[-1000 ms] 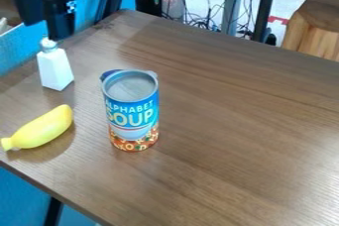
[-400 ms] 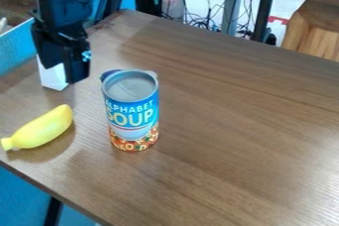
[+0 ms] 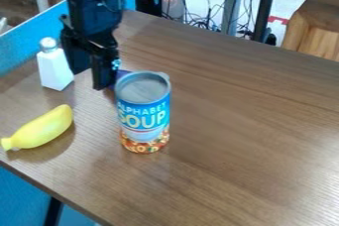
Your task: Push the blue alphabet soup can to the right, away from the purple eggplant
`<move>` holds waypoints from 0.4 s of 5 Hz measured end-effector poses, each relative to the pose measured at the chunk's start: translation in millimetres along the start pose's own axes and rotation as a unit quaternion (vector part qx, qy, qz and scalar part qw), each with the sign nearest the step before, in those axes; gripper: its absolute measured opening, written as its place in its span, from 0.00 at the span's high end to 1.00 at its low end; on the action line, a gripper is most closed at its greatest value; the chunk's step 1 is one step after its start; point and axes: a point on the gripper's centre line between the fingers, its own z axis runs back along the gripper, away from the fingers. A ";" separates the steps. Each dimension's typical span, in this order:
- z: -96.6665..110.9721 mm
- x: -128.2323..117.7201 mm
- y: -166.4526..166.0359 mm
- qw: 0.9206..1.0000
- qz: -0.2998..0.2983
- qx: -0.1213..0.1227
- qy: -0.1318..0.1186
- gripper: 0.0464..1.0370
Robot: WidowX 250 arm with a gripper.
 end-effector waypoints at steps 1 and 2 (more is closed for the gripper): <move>-22.3 15.4 -22.7 0.999 -0.031 -0.013 0.015 0.04; -29.4 31.2 -71.7 0.996 -0.080 -0.044 0.012 0.04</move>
